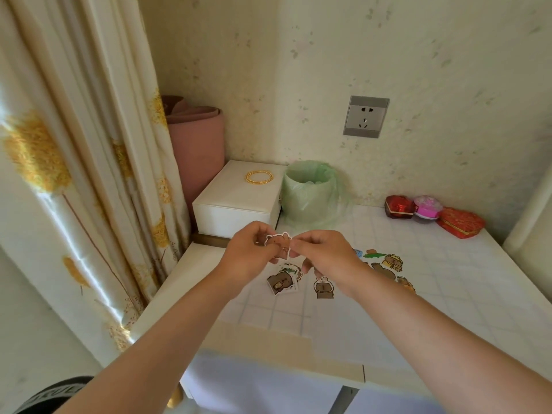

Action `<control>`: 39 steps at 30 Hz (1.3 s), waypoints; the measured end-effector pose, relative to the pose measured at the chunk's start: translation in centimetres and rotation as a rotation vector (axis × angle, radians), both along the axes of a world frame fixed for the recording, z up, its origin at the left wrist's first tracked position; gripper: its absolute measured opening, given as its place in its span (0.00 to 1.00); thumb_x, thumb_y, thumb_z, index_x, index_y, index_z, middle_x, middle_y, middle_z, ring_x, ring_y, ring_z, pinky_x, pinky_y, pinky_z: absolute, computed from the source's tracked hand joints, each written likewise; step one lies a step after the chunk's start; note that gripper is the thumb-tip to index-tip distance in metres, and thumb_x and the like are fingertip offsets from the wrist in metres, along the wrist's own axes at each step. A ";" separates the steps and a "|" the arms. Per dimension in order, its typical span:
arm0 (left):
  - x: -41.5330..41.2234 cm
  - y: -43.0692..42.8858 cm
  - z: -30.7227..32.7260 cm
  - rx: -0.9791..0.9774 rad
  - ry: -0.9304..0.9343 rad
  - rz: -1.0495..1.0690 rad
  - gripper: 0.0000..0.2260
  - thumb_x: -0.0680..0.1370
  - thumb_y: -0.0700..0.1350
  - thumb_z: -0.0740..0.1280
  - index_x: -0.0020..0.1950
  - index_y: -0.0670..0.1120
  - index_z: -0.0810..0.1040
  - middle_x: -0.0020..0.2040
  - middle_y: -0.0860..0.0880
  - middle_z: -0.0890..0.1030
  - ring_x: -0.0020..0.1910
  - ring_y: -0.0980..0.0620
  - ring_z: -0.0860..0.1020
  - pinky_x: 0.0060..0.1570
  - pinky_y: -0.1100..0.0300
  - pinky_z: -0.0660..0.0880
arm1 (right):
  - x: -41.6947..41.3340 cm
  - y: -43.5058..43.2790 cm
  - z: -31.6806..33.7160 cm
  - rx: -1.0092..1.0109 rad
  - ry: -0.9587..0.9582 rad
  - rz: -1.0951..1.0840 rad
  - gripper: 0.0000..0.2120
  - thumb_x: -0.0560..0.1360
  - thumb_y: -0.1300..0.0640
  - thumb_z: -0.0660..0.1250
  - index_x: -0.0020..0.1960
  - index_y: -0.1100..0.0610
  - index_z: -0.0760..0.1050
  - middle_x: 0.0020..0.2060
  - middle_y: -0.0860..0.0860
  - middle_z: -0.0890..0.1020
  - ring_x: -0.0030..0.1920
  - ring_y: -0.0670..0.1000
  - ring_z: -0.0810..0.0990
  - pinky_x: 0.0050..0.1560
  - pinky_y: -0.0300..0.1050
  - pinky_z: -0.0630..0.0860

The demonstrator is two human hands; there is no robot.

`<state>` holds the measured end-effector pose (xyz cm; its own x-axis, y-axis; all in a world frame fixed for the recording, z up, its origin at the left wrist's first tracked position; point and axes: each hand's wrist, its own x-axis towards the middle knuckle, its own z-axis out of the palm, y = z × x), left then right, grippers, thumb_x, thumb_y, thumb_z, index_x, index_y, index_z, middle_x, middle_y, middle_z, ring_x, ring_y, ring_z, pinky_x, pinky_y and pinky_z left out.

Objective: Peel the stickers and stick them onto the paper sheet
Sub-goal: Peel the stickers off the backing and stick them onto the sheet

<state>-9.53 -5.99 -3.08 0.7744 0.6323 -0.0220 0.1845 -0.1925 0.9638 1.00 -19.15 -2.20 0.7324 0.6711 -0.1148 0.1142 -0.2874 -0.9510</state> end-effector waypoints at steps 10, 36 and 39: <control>1.9 -3.6 1.6 -0.079 0.001 -0.056 0.07 0.76 0.44 0.72 0.51 0.43 0.78 0.40 0.44 0.85 0.31 0.56 0.80 0.27 0.70 0.71 | 1.5 -2.9 0.8 0.040 -0.072 -0.090 0.04 0.74 0.60 0.72 0.42 0.55 0.84 0.36 0.51 0.86 0.25 0.49 0.75 0.25 0.35 0.70; 6.8 -6.0 1.5 -0.121 -0.093 -0.145 0.03 0.78 0.44 0.70 0.50 0.47 0.81 0.39 0.51 0.83 0.37 0.56 0.80 0.37 0.64 0.77 | 6.0 -6.0 0.6 0.161 0.268 0.006 0.08 0.77 0.53 0.71 0.45 0.58 0.83 0.43 0.53 0.84 0.34 0.51 0.76 0.40 0.52 0.73; 6.7 -5.9 1.5 -0.139 -0.101 -0.140 0.02 0.78 0.43 0.69 0.49 0.46 0.81 0.36 0.53 0.83 0.36 0.56 0.79 0.37 0.64 0.77 | 5.6 -5.9 0.6 0.159 0.142 -0.017 0.08 0.78 0.54 0.70 0.45 0.57 0.83 0.40 0.51 0.85 0.31 0.49 0.77 0.32 0.44 0.71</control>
